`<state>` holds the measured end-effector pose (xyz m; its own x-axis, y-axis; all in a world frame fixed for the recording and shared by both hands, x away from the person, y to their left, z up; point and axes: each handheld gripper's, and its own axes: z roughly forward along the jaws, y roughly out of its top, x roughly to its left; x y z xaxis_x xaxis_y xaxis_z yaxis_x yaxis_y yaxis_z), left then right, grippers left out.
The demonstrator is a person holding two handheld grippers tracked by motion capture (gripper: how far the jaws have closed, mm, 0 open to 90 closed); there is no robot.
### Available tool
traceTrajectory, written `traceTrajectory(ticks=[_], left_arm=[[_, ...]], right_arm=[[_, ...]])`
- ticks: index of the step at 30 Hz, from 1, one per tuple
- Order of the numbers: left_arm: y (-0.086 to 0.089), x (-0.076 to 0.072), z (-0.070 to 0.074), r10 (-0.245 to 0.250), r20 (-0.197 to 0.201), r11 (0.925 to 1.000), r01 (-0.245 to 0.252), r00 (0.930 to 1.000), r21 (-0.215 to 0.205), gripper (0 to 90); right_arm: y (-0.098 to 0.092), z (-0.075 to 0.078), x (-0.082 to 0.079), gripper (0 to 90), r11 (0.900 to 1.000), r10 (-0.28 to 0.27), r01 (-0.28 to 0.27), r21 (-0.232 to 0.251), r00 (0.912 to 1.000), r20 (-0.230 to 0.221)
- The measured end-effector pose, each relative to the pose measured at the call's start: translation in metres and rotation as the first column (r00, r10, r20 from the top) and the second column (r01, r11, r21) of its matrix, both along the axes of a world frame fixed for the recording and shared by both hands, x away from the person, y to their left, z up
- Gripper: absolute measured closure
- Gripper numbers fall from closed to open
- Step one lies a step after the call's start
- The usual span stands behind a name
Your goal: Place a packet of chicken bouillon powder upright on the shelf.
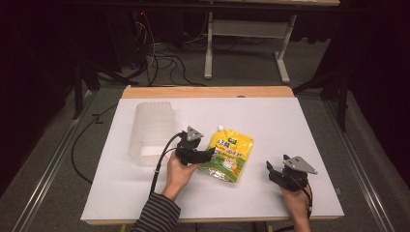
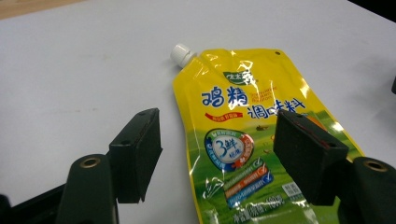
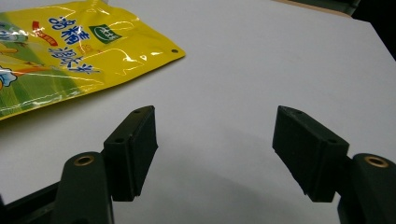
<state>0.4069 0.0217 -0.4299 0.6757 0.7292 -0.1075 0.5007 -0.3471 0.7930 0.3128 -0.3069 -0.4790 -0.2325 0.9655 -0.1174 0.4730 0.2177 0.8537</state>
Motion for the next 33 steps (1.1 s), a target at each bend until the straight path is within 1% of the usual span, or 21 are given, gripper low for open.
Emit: traceTrajectory(ticks=[2,3,5,10,13,16,17,18,20,21,22,23,24,25,26,27,30,31,32,33], left_arm=[[-0.002,0.002,0.000,0.000,-0.002,1.0000,0.000,1.0000,0.006,32.2],[-0.006,0.007,0.000,-0.004,-0.006,0.9998,0.004,1.0000,0.022,31.9],[-0.011,0.011,-0.001,-0.005,-0.006,0.9986,0.006,1.0000,0.053,30.9],[-0.017,0.023,-0.004,-0.005,-0.040,0.9970,0.008,0.9992,0.077,29.7],[-0.020,0.029,-0.009,-0.003,-0.064,0.9976,0.007,0.9979,0.069,29.4],[-0.024,0.035,-0.014,-0.002,-0.088,0.9965,0.009,0.9961,0.083,28.5],[-0.024,0.035,-0.014,-0.002,-0.088,0.9965,0.009,0.9961,0.083,28.4],[-0.028,0.039,-0.016,-0.002,-0.099,0.9957,0.011,0.9951,0.092,28.1],[-0.031,0.043,-0.019,0.001,-0.112,0.9951,0.011,0.9937,0.099,27.6],[-0.031,0.043,-0.019,0.001,-0.112,0.9951,0.011,0.9937,0.099,27.4],[-0.034,0.046,-0.023,0.000,-0.127,0.9948,0.012,0.9919,0.101,27.4],[-0.034,0.046,-0.023,0.000,-0.127,0.9948,0.012,0.9919,0.101,27.4],[-0.036,0.048,-0.028,0.001,-0.140,0.9941,0.015,0.9901,0.108,27.4],[-0.036,0.048,-0.028,0.001,-0.140,0.9941,0.015,0.9901,0.108,27.5],[-0.038,0.050,-0.033,0.009,-0.159,0.9934,0.009,0.9872,0.114,27.5],[-0.039,0.051,-0.034,0.011,-0.165,0.9932,0.008,0.9862,0.116,27.5],[-0.040,0.052,-0.036,0.010,-0.165,0.9935,0.009,0.9863,0.114,27.8],[-0.040,0.052,-0.037,0.010,-0.170,0.9936,0.010,0.9853,0.113,27.9],[-0.042,0.053,-0.040,0.006,-0.173,0.9927,0.015,0.9849,0.119,27.9],[-0.042,0.053,-0.040,0.006,-0.173,0.9927,0.015,0.9849,0.119,28.1]], right_arm=[[0.000,0.000,0.000,31.1,1.000,0.001,-0.001,-0.001,1.0000,0.001],[0.000,0.000,0.000,31.0,1.000,0.001,-0.001,0.004,1.0000,0.000],[0.000,0.000,0.000,31.0,1.000,0.001,-0.001,0.003,1.0000,0.001],[0.000,0.000,0.000,31.0,1.000,0.001,-0.001,-0.003,1.0000,-0.005],[0.000,0.000,0.001,30.9,1.000,0.003,-0.003,-0.005,1.0000,-0.008],[0.001,0.000,0.001,31.0,1.000,0.002,-0.002,-0.007,1.0000,-0.004],[0.001,0.000,0.001,31.0,1.000,0.002,-0.002,-0.007,1.0000,-0.004],[0.000,0.000,0.001,30.8,1.000,0.006,-0.006,-0.010,0.9999,-0.010],[0.001,0.000,0.001,30.9,1.000,0.006,-0.006,-0.010,1.0000,-0.006],[0.001,0.000,0.001,30.9,1.000,0.006,-0.006,-0.010,1.0000,-0.006],[0.001,0.000,0.001,30.9,1.000,0.006,-0.007,-0.013,0.9999,-0.010],[0.001,0.000,0.001,30.9,1.000,0.006,-0.007,-0.013,0.9999,-0.010],[0.001,0.000,0.001,30.8,1.000,0.006,-0.007,-0.013,0.9999,-0.010],[0.001,0.000,0.001,30.9,1.000,0.006,-0.006,-0.011,1.0000,-0.006],[0.001,0.000,0.001,30.9,1.000,0.007,-0.007,-0.013,1.0000,-0.006],[0.001,0.000,0.001,30.9,1.000,0.005,-0.005,-0.010,0.9999,-0.012],[0.001,0.000,0.001,30.9,1.000,0.010,-0.011,-0.018,0.9999,-0.013],[0.001,0.000,0.001,30.9,1.000,0.011,-0.011,-0.019,0.9999,-0.011],[0.001,0.000,0.001,30.8,1.000,0.008,-0.009,-0.017,0.9999,-0.012],[0.001,0.000,0.001,30.8,1.000,0.008,-0.009,-0.017,0.9999,-0.012]])
